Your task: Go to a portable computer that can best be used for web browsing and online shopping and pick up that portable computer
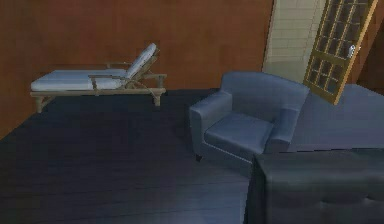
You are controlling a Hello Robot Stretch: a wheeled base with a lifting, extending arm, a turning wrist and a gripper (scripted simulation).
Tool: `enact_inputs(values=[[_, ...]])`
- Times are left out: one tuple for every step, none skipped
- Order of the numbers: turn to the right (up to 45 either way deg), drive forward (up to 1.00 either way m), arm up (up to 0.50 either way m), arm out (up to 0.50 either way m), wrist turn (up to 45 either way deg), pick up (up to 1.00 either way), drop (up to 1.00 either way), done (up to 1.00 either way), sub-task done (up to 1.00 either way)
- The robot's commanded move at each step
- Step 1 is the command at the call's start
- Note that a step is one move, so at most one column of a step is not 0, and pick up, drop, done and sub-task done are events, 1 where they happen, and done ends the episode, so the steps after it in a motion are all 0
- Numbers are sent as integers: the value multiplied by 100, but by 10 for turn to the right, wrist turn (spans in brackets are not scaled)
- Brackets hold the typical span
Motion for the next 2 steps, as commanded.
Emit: enact_inputs(values=[[0, 0, 10, 0, 0, 0, 0, 0, 0], [0, 0, 0, 0, 0, 0, 0, 100, 0]])
